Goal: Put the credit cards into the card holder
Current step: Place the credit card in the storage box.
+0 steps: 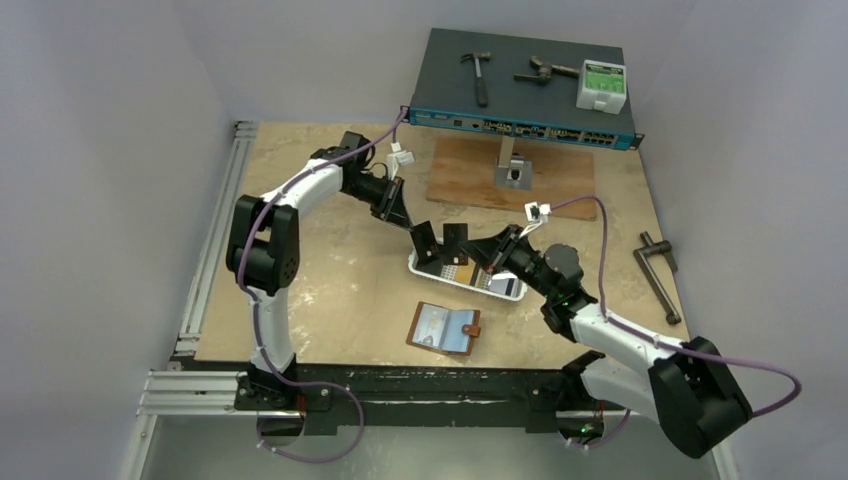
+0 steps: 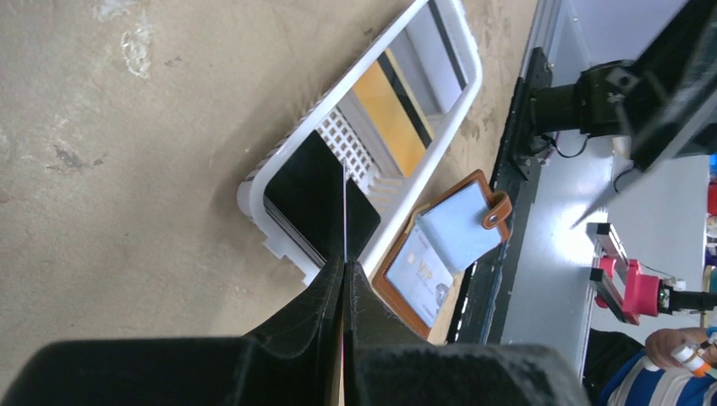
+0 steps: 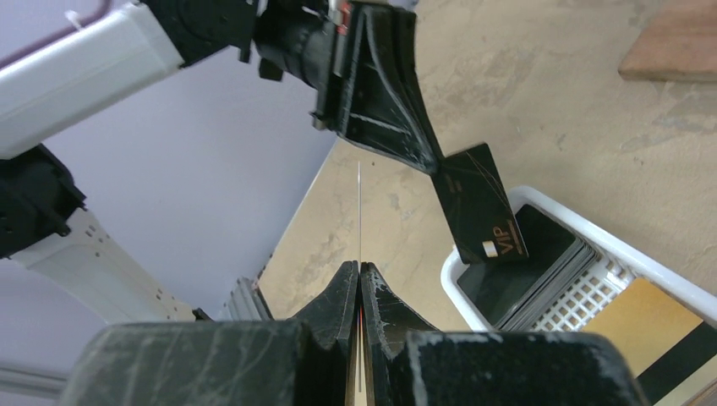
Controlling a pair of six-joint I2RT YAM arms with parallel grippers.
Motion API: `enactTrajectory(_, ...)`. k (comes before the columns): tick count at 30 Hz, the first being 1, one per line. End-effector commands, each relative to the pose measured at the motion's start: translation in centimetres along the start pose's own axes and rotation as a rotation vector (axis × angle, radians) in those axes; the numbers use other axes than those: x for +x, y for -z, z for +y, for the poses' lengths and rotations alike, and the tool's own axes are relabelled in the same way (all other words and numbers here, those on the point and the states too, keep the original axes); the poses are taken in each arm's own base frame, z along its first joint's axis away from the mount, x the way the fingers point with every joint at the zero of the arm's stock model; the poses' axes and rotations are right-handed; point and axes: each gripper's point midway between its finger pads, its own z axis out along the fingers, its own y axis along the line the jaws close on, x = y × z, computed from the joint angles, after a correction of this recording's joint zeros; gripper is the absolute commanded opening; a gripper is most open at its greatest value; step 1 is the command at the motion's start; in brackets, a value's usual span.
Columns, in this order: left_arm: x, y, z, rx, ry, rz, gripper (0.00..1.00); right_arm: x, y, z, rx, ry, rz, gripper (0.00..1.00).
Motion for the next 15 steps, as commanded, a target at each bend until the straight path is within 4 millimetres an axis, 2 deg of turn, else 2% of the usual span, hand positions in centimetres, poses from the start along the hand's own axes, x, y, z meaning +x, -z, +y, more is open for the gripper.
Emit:
enactTrajectory(1,-0.4,-0.7,1.1,-0.070,-0.042,0.010,0.00,-1.2,1.0,0.1,0.030,0.031,-0.054,0.00)
enactTrajectory(8,0.1,-1.4,2.9,-0.142,-0.009,0.022,0.00,-1.1,2.0,0.3,0.041,0.021,-0.063,0.00)
enactTrajectory(15,1.3,-1.4,4.4,-0.230,0.014,0.068,0.00,-0.5,2.5,-0.4,0.069,0.011,-0.046,0.00)
